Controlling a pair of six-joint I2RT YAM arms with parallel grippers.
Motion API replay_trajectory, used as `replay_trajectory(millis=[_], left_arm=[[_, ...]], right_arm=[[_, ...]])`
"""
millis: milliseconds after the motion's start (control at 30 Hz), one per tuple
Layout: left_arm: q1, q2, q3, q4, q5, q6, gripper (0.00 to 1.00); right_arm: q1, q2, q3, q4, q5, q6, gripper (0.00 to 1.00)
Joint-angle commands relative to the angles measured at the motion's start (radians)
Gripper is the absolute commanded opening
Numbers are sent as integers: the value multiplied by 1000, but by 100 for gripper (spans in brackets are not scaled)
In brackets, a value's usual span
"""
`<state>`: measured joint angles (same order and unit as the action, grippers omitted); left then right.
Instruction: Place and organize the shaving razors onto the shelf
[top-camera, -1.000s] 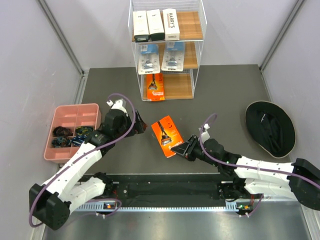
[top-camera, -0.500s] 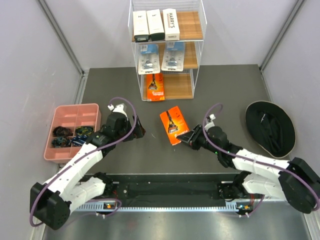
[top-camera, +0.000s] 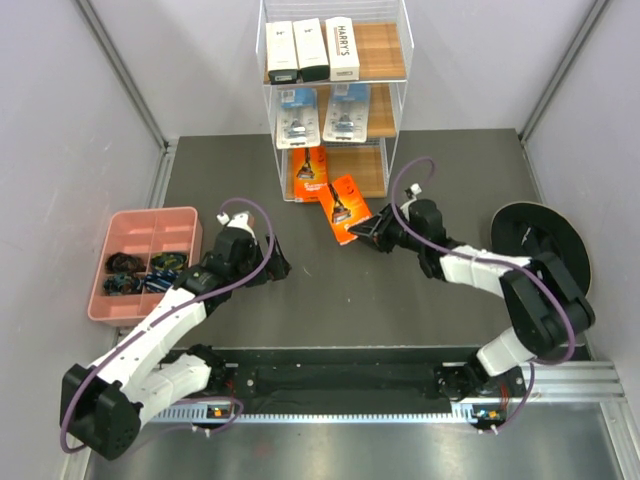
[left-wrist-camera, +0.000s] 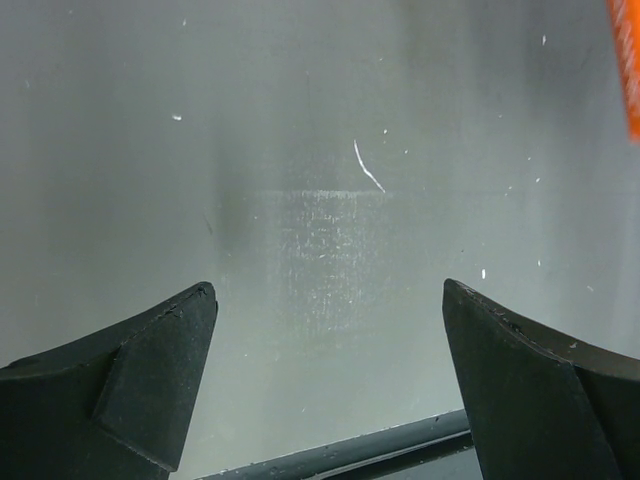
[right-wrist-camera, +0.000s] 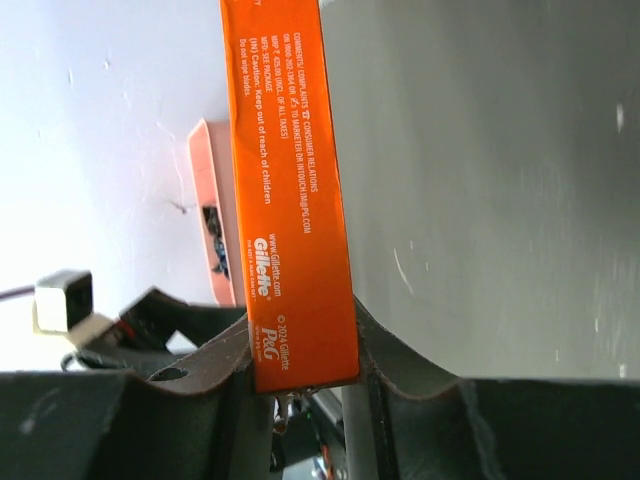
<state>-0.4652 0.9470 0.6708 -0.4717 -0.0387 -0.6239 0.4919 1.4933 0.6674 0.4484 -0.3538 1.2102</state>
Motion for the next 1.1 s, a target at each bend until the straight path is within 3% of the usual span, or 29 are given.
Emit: replay_trajectory(millis=[0,300,1067], left_arm=[[7,-24,-19,5,14,16,99],[8,-56,-37,22,34,0,99],[8,-129,-129,54,125,-69,99]], right_arm=[[-47,73,127,90,-53,-43,0],[-98,286,302,196,-43,34,0],[-138,619,586,115,41,98,0]])
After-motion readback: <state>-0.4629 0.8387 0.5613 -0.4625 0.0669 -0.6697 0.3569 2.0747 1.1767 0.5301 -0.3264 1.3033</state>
